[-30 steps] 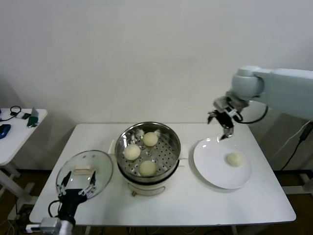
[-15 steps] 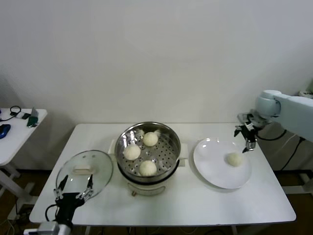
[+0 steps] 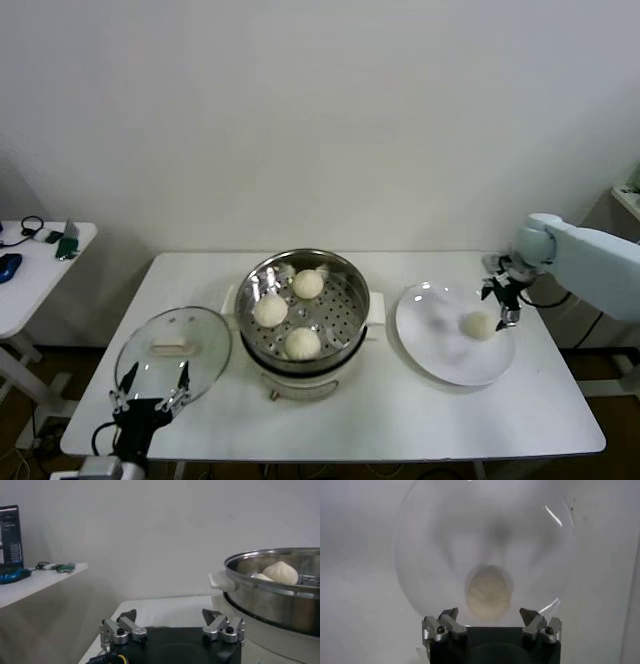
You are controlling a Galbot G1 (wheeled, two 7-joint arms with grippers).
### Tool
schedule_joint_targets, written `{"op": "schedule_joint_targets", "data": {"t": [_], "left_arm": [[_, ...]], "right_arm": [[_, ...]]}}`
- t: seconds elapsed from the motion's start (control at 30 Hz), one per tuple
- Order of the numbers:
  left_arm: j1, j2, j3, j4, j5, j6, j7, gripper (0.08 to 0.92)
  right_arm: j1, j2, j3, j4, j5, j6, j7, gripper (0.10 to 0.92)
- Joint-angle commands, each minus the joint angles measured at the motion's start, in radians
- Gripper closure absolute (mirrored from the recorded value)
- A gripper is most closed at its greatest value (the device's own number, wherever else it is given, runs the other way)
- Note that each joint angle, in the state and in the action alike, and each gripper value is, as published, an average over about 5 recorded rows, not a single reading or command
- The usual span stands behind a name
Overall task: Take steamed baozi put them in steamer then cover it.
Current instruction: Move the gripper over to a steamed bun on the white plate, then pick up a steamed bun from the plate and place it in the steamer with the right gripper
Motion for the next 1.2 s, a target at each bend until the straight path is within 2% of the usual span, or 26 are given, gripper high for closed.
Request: {"op": "schedule_joint_targets", "data": {"t": [0.03, 0.43, 0.8, 1.0, 1.2], "left_arm": [[0.004, 0.000, 0.001, -0.001, 0.005, 0.001, 0.000, 0.177], [0.008, 0.000, 0.003, -0.004, 0.007, 0.002, 0.000, 0.177], [0.006, -0.001, 0.004, -0.004, 0.006, -0.001, -0.001, 0.177], [0.001, -0.001, 0.007, 0.001, 0.006, -0.002, -0.002, 0.177], [-0.011, 0.001, 0.014, 0.003, 0.006, 0.003, -0.001, 0.177]], "right_arm": [[-0.128, 0.050, 0.116, -0.115, -0.045, 0.034, 0.006, 0.203], [-0.155, 0.064, 0.152, -0.148, -0.055, 0.046, 0.008, 0.205], [-0.135, 0.053, 0.171, -0.137, -0.042, 0.049, 0.008, 0.312], [-0.024, 0.013, 0.101, -0.041, 0.032, 0.023, 0.003, 0.335], [0.273, -0.043, -0.106, 0.186, 0.246, -0.052, -0.002, 0.338]]}}
